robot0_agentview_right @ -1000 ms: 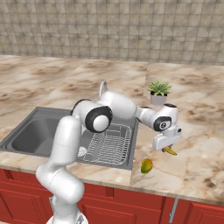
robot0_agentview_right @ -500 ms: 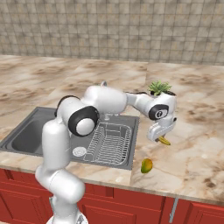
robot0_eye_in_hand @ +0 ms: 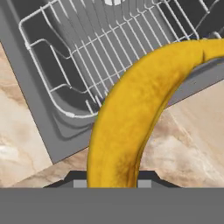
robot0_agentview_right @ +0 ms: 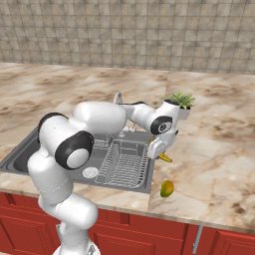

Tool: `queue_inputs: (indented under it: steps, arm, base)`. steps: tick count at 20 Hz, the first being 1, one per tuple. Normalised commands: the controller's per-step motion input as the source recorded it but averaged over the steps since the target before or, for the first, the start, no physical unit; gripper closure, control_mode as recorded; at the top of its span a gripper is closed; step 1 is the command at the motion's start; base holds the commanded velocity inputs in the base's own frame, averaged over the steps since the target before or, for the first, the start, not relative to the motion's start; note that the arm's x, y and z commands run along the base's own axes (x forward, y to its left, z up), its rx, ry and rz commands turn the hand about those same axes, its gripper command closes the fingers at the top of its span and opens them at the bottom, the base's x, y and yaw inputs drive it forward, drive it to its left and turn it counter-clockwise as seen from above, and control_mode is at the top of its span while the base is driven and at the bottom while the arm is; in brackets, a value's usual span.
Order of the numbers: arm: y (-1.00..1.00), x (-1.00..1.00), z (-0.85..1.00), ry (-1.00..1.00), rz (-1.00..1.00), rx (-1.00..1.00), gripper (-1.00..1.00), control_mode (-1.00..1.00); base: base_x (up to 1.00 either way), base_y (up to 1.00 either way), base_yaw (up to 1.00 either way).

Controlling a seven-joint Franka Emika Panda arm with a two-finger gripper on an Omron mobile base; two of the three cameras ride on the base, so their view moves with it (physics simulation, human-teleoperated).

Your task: There is a mixed pile of frozen fruits and vegetables on the counter. Locate all the frozen vegetables and place the items in a bowl on the counter. Take all the frozen fruits and defrost them in a running sink.

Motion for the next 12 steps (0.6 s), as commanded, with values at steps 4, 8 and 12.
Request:
queue_inputs:
  steps: [4, 8, 12]
  arm:
    - [0.98, -0.09, 0.00, -0.01, 0.09, 0.00, 1.00, -1.00]
    - [0.96, -0.01, 0.00, -0.05, 0.00, 0.00, 1.00, -1.00]
    - [0.89, 0.00, 0.00, -0.07, -0.08, 0.00, 1.00, -1.00]
  base:
    - [0.00, 0.00, 0.00]
    - [0.00, 0.00, 0.00]
    - [0.00, 0.00, 0.00]
